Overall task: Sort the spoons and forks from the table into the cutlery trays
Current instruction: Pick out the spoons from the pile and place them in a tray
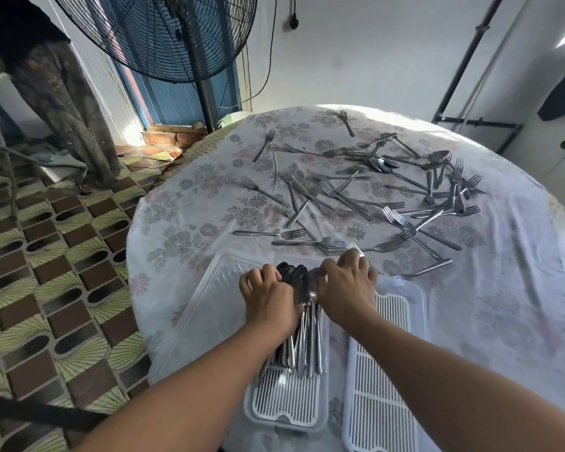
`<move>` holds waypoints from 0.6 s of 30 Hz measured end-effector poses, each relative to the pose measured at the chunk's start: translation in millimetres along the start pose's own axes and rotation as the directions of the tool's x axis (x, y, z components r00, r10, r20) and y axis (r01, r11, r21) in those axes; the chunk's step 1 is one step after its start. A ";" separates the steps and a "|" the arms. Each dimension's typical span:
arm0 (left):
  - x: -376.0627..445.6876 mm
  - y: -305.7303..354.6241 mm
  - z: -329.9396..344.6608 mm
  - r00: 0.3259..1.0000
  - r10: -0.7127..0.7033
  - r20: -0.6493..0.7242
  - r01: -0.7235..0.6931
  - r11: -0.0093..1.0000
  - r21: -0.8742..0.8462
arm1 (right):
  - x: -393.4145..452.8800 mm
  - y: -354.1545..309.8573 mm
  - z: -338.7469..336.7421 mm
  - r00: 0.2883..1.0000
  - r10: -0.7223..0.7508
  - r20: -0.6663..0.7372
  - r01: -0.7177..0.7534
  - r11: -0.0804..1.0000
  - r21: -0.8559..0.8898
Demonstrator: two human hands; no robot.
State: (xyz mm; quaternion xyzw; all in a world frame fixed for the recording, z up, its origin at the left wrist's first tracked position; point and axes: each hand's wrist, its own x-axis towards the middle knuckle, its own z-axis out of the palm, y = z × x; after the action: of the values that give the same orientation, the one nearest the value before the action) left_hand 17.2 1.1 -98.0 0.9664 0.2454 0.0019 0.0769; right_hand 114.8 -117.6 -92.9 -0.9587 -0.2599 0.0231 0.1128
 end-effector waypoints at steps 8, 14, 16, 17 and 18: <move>-4.7 -11.4 0.2 0.986 -0.017 -0.167 0.020 1.000 0.015 | 5.3 -0.5 1.3 0.999 0.013 -0.034 -0.013 1.000 -0.008; -14.2 -0.5 2.0 0.982 0.044 -0.186 -0.052 0.998 -0.041 | 5.6 -4.5 7.0 0.996 -0.078 -0.031 0.076 0.994 -0.076; -16.3 -5.7 0.8 0.972 0.060 -0.226 -0.070 0.997 -0.038 | 5.7 -4.0 3.9 0.995 -0.092 -0.028 0.090 0.992 -0.084; -16.8 -11.0 -0.7 0.967 0.072 -0.246 -0.083 0.996 -0.035 | 4.9 -2.4 2.4 0.994 -0.110 -0.017 0.108 0.990 -0.092; -15.9 -17.9 -2.5 0.961 0.098 -0.258 -0.105 0.994 -0.015 | 4.7 -0.2 0.6 0.992 -0.125 -0.004 0.124 0.987 -0.103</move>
State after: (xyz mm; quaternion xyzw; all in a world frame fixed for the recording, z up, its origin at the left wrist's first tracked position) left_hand -5.4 9.5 -97.7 0.9680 0.2035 0.1348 0.0580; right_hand 118.7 -114.9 -93.3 -0.9453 -0.3194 -0.0026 0.0659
